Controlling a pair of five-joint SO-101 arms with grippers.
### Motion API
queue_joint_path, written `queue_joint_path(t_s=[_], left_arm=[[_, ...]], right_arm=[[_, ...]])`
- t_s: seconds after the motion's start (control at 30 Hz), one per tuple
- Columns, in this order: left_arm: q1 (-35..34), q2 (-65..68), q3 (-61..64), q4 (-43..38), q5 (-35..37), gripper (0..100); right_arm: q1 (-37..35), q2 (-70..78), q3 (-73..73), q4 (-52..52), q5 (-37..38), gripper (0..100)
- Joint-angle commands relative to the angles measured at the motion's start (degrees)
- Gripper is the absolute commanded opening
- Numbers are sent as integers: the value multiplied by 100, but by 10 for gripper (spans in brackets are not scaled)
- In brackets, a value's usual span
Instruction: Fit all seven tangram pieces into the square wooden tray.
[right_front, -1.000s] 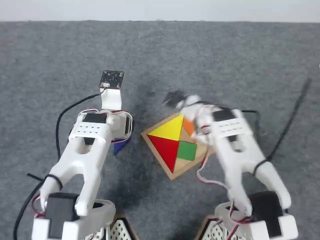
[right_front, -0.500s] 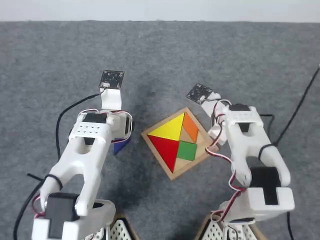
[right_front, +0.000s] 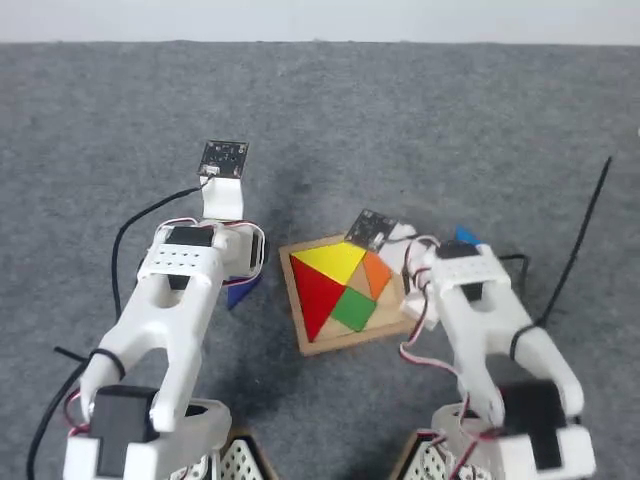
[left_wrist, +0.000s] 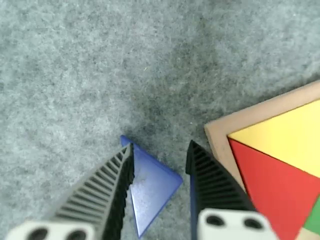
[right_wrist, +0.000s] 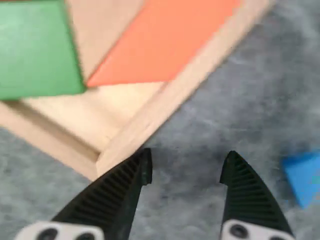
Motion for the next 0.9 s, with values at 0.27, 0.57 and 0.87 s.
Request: queue_joint_path(t_s=[0.27, 0.57, 0.87], left_arm=[[18, -290, -31, -79, 9, 165], [18, -290, -31, -79, 9, 165], [9, -290, -31, -88, 9, 165]], right_arm=[[488, -1332, -211, 549, -413, 231], [1279, -611, -1363, 646, -536, 231], [1429, 1657, -2778, 655, -563, 231]])
